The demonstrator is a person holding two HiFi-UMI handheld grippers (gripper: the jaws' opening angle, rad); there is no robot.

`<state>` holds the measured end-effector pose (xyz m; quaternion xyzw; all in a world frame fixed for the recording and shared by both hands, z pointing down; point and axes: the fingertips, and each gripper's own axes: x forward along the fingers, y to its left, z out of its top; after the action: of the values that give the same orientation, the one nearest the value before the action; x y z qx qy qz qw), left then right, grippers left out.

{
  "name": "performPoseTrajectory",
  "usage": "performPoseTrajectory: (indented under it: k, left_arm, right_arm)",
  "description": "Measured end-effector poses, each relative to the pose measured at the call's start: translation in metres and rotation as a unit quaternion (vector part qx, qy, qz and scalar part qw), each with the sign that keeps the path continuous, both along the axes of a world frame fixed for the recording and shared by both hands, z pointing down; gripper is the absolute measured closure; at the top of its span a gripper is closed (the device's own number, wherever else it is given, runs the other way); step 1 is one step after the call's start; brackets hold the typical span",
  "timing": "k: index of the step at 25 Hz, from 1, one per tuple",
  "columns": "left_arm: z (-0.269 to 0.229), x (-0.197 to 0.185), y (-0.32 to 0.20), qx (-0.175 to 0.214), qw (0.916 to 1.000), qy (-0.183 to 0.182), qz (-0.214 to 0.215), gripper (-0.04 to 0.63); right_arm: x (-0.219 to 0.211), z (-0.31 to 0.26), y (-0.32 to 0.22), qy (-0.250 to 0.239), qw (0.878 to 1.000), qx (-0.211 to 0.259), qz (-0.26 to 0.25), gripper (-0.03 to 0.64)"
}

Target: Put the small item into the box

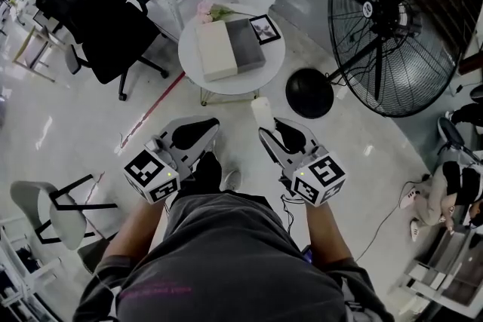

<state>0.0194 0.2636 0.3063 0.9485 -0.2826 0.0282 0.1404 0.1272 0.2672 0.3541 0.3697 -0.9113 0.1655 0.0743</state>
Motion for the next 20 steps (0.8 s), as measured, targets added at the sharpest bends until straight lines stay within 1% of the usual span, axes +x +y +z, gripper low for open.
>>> performPoseTrajectory:
  k: [5,10,15,20]
  left_arm:
    - [0.008,-0.001,-0.03,-0.004,1.0,0.003,0.006,0.572]
    - [0.013,-0.003,-0.073,-0.008,0.9999,0.004,0.011,0.572]
    - [0.019,-0.01,-0.12,-0.015,0.9997,0.007,0.018,0.572]
    - [0.025,-0.025,-0.169,-0.026,0.9994,0.008,0.022,0.572]
  right_arm:
    - [0.001,0.008,-0.026,0.003,1.0,-0.006,0.007,0.488]
    - [-0.002,0.014,-0.065,0.008,1.0,-0.013,0.012,0.488]
    - [-0.011,0.021,-0.109,0.012,1.0,-0.023,0.015,0.488]
    - [-0.028,0.028,-0.156,0.016,0.999,-0.036,0.016,0.488]
